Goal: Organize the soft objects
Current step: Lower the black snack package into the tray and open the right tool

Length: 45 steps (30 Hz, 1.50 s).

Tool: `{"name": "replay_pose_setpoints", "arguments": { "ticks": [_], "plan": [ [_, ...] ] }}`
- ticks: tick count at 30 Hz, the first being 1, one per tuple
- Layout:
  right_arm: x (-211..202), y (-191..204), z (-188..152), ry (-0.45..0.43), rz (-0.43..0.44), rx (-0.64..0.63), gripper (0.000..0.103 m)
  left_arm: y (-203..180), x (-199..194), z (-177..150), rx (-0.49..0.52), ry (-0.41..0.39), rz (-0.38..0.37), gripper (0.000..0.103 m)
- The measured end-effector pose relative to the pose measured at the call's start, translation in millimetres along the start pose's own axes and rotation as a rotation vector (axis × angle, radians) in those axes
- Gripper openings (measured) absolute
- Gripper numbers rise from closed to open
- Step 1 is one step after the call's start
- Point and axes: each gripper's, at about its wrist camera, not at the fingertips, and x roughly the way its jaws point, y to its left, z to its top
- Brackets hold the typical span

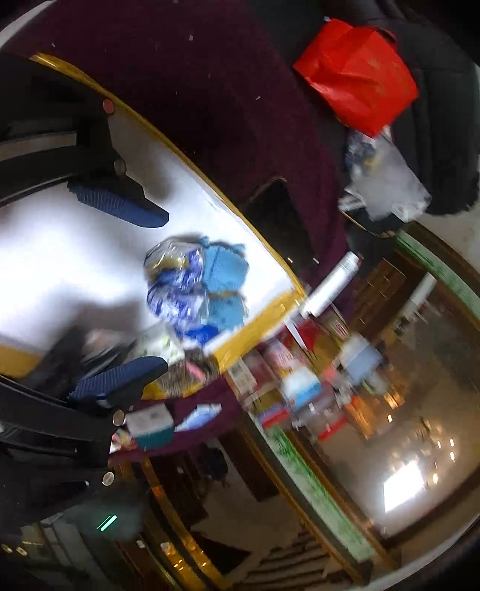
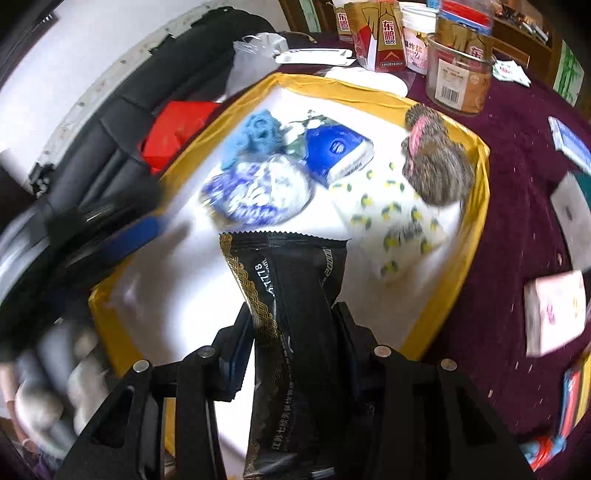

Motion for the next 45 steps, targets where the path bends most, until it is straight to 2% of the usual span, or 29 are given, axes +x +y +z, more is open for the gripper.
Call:
{"name": "replay_pose_setpoints", "arguments": {
  "ticks": [5,8,10,12,14,15,18,19,21,22,23,24,26,27,29,31,38,41,45],
  "plan": [
    [16.1,0.0,21.8,-0.002,-0.027,0.013,0.042,6.2,-38.0,-11.4,-0.008,-0.076,-0.056,0.083],
    [26.3,7.9,30.2,-0.017,-0.092,-0.029,0.043,16.0,-51.1,-16.6,-0.039,-0.097,-0.063,0.084],
    [30.0,15.4,33.3,-0.046,-0.153,-0.075,0.047,19.8,-56.5,-20.4,-0.040,-0.103,-0.056,0.085],
    [31.1,19.2,33.5,-0.069,-0.173,-0.101,0.055,24.2,-61.2,-24.7,-0.047,-0.108,-0.054,0.089],
    [25.8,16.2,32.6,-0.080,-0.138,-0.083,0.059,27.1,-62.6,-27.6,-0.050,-0.105,-0.055,0.090],
    [14.7,12.6,30.6,-0.107,-0.093,-0.058,0.063,29.3,-64.3,-29.6,-0.054,-0.103,-0.057,0.090],
    [-17.0,5.1,27.1,-0.183,-0.037,-0.023,0.078,36.6,-70.7,-35.5,-0.069,-0.102,-0.066,0.090],
    [-30.3,1.4,23.6,-0.208,-0.036,-0.018,0.078,38.7,-74.7,-38.3,-0.066,-0.111,-0.061,0.090],
    [-44.8,-4.0,16.1,-0.205,-0.051,-0.017,0.078,40.8,-81.8,-43.4,-0.060,-0.129,-0.052,0.090],
    [-48.2,-5.6,9.4,-0.173,-0.068,-0.028,0.078,42.0,-85.4,-45.7,-0.055,-0.140,-0.044,0.090],
    [-49.4,-4.3,2.7,-0.144,-0.082,-0.048,0.072,43.4,-88.5,-48.2,-0.050,-0.150,-0.033,0.090],
    [-48.4,-2.1,-4.0,-0.119,-0.098,-0.076,0.050,44.8,-90.4,-50.2,-0.048,-0.157,-0.024,0.090],
    [-39.0,6.2,-17.4,-0.050,-0.159,-0.133,0.026,47.9,-92.0,-53.9,-0.045,-0.163,-0.009,0.090],
    [-26.6,9.7,-21.7,0.006,-0.196,-0.152,0.024,48.6,-90.8,-55.0,-0.042,-0.159,0.000,0.090],
    [-11.1,10.9,-27.0,0.048,-0.237,-0.160,0.017,50.9,-88.4,-56.6,-0.043,-0.145,0.003,0.090],
    [4.4,10.0,-18.5,0.062,-0.256,-0.135,0.017,49.9,-88.2,-57.8,-0.039,-0.137,0.003,0.090],
    [12.2,20.7,13.4,0.009,-0.187,-0.112,0.018,42.7,-92.8,-60.3,-0.012,-0.127,0.006,0.091],
    [-5.1,12.8,10.5,-0.033,-0.116,-0.062,0.028,39.9,-92.1,-62.4,-0.006,-0.119,-0.003,0.091],
    [-48.7,-7.7,-11.8,-0.129,-0.101,-0.024,0.048,35.3,-89.4,-65.6,0.006,-0.101,-0.010,0.091]
  ]
}}
